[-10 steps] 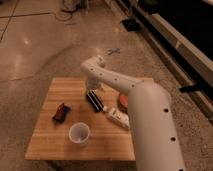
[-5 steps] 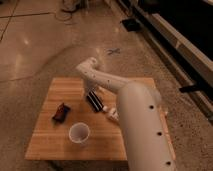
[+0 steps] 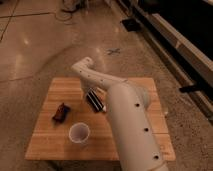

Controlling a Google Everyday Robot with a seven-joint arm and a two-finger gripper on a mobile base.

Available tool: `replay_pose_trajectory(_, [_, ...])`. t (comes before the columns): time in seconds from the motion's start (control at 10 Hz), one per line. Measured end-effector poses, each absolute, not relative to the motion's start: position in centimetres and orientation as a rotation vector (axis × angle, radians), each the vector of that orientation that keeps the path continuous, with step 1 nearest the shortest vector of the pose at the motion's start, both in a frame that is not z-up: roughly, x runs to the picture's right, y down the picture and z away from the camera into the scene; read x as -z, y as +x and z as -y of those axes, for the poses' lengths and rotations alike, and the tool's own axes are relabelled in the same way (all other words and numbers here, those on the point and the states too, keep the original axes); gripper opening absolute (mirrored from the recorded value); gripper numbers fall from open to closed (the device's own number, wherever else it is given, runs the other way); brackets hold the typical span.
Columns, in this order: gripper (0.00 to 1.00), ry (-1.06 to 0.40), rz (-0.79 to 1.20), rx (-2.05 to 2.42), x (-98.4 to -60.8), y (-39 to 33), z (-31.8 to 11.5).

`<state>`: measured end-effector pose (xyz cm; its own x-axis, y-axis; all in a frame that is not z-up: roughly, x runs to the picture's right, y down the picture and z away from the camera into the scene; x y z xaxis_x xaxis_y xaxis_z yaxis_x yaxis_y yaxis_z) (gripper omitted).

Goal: Place the eraser in the ceramic cup

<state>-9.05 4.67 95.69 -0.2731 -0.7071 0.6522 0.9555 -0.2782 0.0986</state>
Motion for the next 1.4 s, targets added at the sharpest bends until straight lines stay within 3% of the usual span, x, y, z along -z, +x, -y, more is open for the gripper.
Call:
replay_pose_trajectory(0.2, [0.69, -0.611, 0.609, 1.811, -95.8, -9.2, -4.6])
replay_pose_trajectory(0.8, [0.06, -0.581, 0.666, 1.806, -96.4, -9.7, -3.8])
replay_pose_trajectory(1.0, [0.0, -0.549, 0.682, 1.797, -96.2, -9.8, -3.4])
replay_pose_trajectory(1.4, [0.0, -0.489, 0.71, 1.796, -94.8, -9.9, -2.9])
